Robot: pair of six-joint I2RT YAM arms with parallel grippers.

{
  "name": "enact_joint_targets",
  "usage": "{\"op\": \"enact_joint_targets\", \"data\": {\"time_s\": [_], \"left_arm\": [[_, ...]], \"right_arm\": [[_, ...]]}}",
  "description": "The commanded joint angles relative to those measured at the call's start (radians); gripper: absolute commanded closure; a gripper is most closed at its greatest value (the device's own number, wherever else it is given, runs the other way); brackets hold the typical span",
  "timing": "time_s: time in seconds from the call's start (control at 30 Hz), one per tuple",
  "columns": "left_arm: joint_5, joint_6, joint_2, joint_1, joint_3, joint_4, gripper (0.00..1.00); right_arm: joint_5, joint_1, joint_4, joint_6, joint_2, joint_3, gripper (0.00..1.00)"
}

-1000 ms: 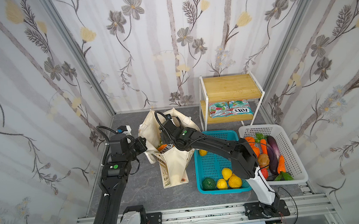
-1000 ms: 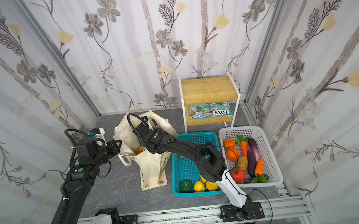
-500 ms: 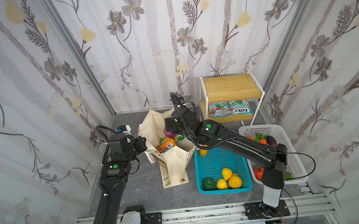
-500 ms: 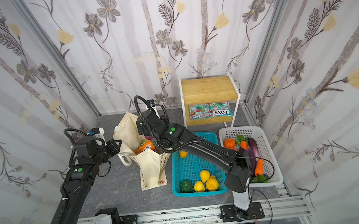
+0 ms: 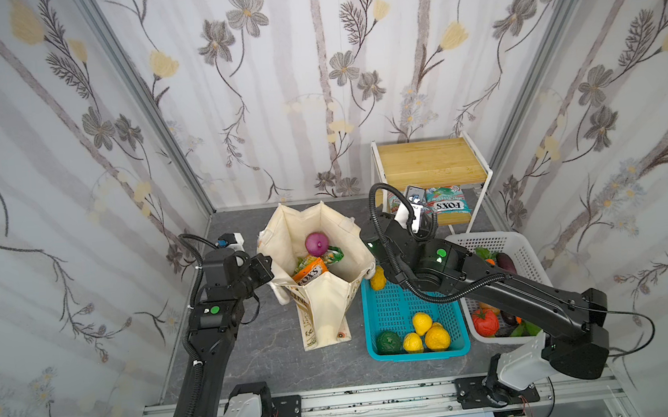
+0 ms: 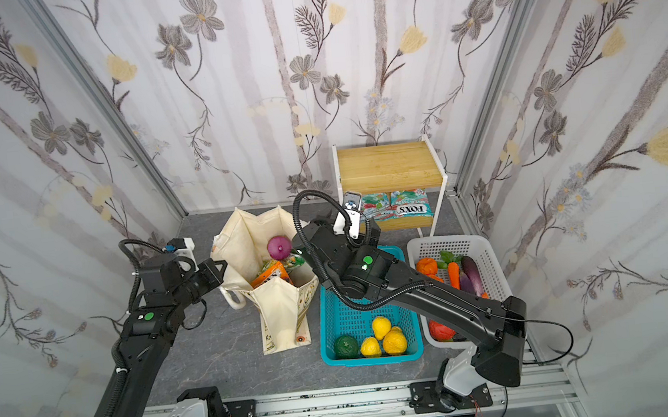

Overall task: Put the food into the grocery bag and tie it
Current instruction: 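Withdraw the right gripper from the tote back over the white basket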

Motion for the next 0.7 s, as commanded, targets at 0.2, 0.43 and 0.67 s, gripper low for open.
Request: {"op": "enact_joint_targets", "data": {"time_s": [0.2, 0.43, 0.67], "left_arm": [[-0.011, 0.001, 0.006, 0.000, -0.001, 0.035, 1.00], [-0.017, -0.002, -0.006, 0.000, -0.011, 0.036, 1.00], [-0.019, -0.004, -0.011, 0.000, -0.014, 0.036, 1.00]], "right_arm": [[-0.089, -0.088, -0.002, 0.085, -0.213, -0.200, 0.00], [-0.416, -0.416, 0.047, 0.118, -0.460, -0.442, 0.00], [-0.679, -0.708, 0.052, 0.138, -0.585, -0.603, 0.00]]}}
